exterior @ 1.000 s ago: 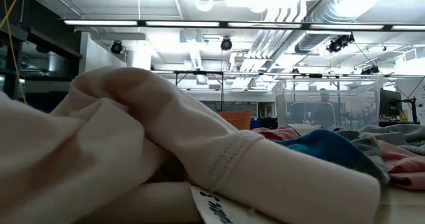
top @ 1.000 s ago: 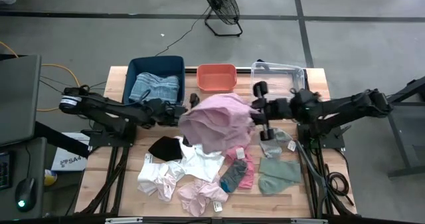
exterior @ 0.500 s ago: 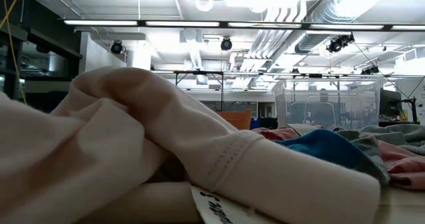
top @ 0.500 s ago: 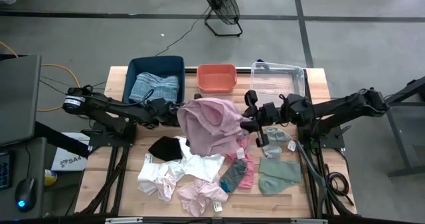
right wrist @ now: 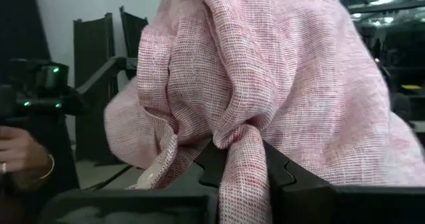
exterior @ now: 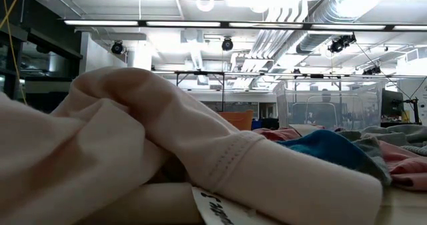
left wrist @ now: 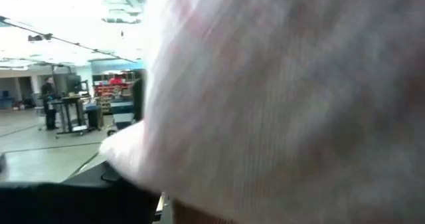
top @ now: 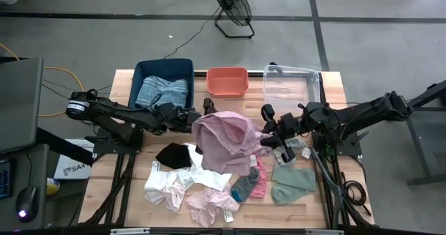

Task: Pick & Place Cloths
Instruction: Put the pink shirt into the blue laundry organizer

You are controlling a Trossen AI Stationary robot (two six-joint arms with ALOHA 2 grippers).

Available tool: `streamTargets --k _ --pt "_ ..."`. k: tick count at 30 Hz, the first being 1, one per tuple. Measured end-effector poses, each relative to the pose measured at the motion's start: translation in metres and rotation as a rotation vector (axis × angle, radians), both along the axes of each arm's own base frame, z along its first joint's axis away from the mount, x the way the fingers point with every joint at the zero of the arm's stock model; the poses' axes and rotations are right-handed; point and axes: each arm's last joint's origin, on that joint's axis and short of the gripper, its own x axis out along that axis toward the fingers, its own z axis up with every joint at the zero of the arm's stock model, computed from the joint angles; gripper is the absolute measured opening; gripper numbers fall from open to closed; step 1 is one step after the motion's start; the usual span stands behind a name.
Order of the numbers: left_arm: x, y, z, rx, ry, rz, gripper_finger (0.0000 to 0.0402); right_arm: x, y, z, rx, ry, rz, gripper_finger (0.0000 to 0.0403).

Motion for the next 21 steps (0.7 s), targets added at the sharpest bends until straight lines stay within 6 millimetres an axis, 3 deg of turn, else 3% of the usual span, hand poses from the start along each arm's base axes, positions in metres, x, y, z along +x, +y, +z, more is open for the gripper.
streamTargets --k 9,21 --pt "-0.001 -0.002 0.001 0.049 -0.014 -0.049 0.0309 0.020 -0.015 -0.015 0.053 0.059 0.011 0.0030" --pt "0.000 -0.002 0.002 0.058 -0.020 -0.066 0.0363 0.026 -0.030 -0.019 0.087 0.082 -0.045 0.0030"
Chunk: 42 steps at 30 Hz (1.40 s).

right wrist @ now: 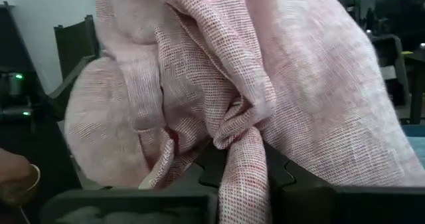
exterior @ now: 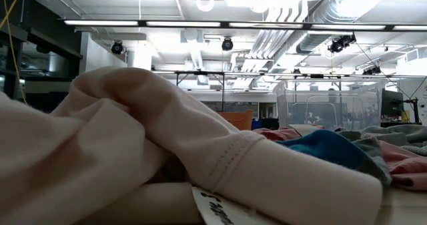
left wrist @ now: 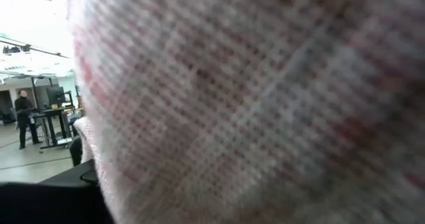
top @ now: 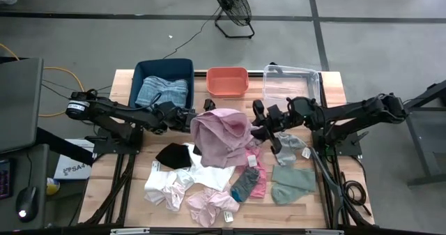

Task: Pick & Place Cloths
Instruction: Put the pink shirt into the blue laundry organizer

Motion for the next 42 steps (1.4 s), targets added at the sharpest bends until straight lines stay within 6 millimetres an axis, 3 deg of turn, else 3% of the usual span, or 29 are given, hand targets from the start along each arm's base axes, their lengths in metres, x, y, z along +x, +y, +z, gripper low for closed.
streamTargets --k 8,13,18,25,29,37,42 --pt "0.002 0.000 0.007 0.017 0.006 0.002 0.0361 0.002 -0.005 -0.002 0.011 0.013 -0.020 0.0030" --pt "0.003 0.000 0.007 0.017 0.009 0.005 0.0319 0.002 -0.006 -0.005 0.012 0.047 -0.062 0.0030" --pt "0.003 0.000 0.007 0.018 0.007 0.009 0.0227 0.002 -0.006 -0.005 0.010 0.050 -0.056 0.0030" --pt "0.003 0.000 0.007 0.044 -0.001 0.023 0.0034 0.002 -0.006 -0.006 0.001 0.052 -0.053 0.0030" --pt "0.003 0.001 0.007 0.049 -0.003 0.045 0.0030 0.002 -0.006 -0.006 -0.007 0.050 -0.055 0.0047" --pt "0.003 0.001 0.007 0.053 0.000 0.060 0.0030 -0.001 -0.002 -0.004 -0.037 0.045 -0.046 0.0135" --pt "0.002 0.002 0.007 0.037 0.016 0.114 0.0030 -0.016 0.000 0.003 -0.061 0.069 -0.041 0.0192"
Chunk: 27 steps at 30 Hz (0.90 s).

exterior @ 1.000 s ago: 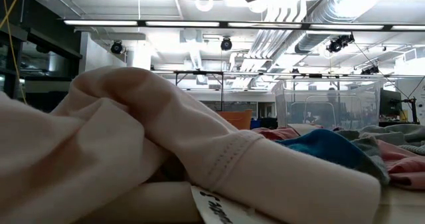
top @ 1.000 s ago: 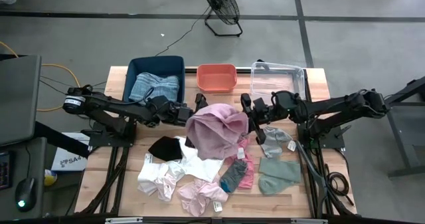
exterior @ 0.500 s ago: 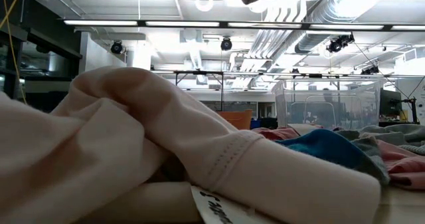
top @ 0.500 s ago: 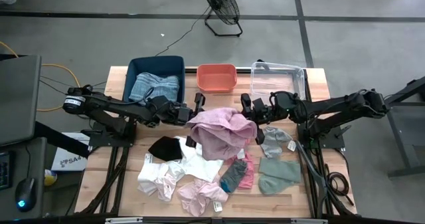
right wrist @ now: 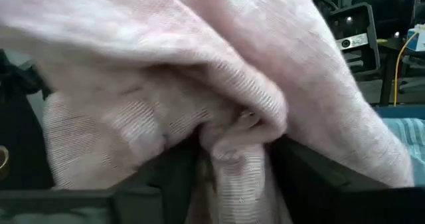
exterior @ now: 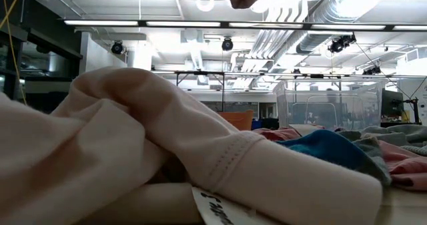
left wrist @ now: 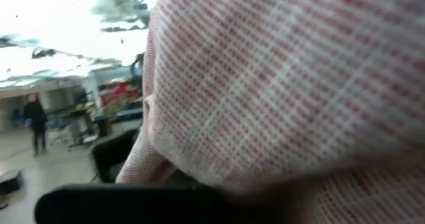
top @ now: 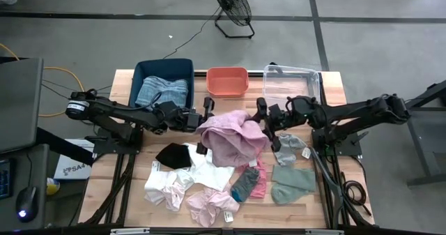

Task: Pick & Place Cloths
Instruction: Put the pink shirt into the blue laundry organizer

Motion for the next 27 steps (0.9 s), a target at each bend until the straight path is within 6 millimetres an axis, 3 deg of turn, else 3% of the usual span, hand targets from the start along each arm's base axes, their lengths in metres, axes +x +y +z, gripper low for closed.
streamTargets --k 5,11,27 --pt "-0.007 0.005 0.005 -0.011 0.033 0.160 0.0030 -0.026 -0.001 0.010 0.003 0.044 0.001 0.0225" --pt "-0.022 0.015 0.012 -0.024 0.104 0.456 0.0030 -0.050 -0.003 0.017 0.008 0.075 -0.049 0.0225" --pt "-0.068 0.035 0.004 0.034 0.455 1.288 0.0030 -0.052 -0.004 0.012 0.006 0.141 -0.074 0.0223"
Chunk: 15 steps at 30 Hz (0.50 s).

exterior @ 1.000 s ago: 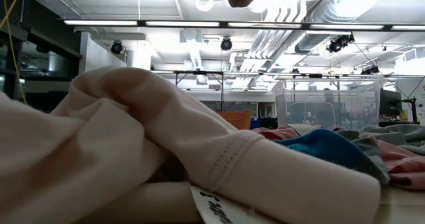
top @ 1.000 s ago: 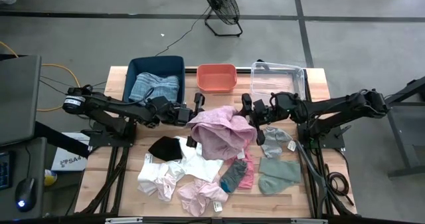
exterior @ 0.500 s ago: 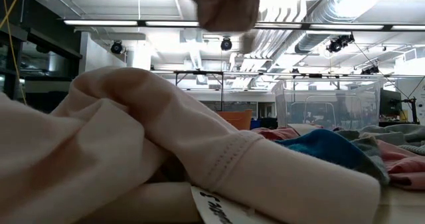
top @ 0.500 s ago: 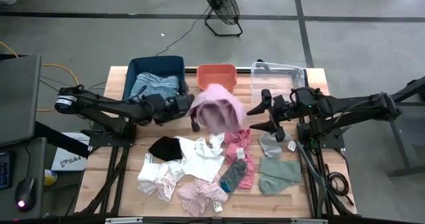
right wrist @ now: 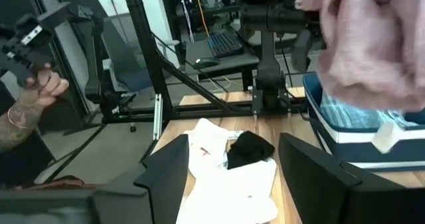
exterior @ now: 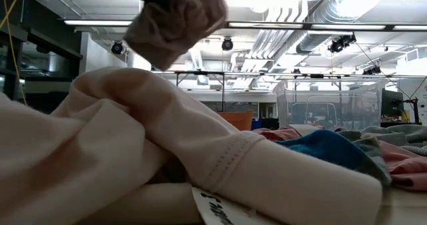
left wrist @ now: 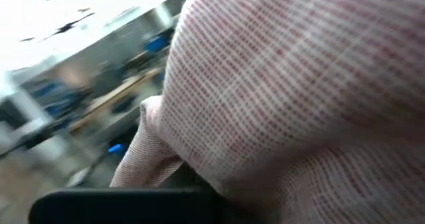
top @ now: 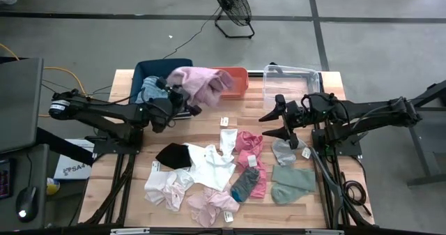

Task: Pick & Place Cloths
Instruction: Put the pink shirt into the blue laundry organizer

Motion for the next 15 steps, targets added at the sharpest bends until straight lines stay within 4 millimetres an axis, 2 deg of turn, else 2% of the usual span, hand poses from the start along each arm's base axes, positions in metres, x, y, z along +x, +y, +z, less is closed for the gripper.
streamTargets --k 4,9,15 --pt "-0.006 0.003 -0.005 0.032 0.086 0.172 0.0030 0.000 0.000 0.000 0.000 0.001 0.000 0.0223" --pt "-0.013 0.017 -0.015 0.071 0.227 0.330 0.0030 0.000 0.000 0.000 0.000 0.001 0.000 0.0223" --pt "-0.023 0.037 -0.032 0.048 0.310 0.403 0.0030 0.000 0.000 0.000 0.000 0.001 0.000 0.0223"
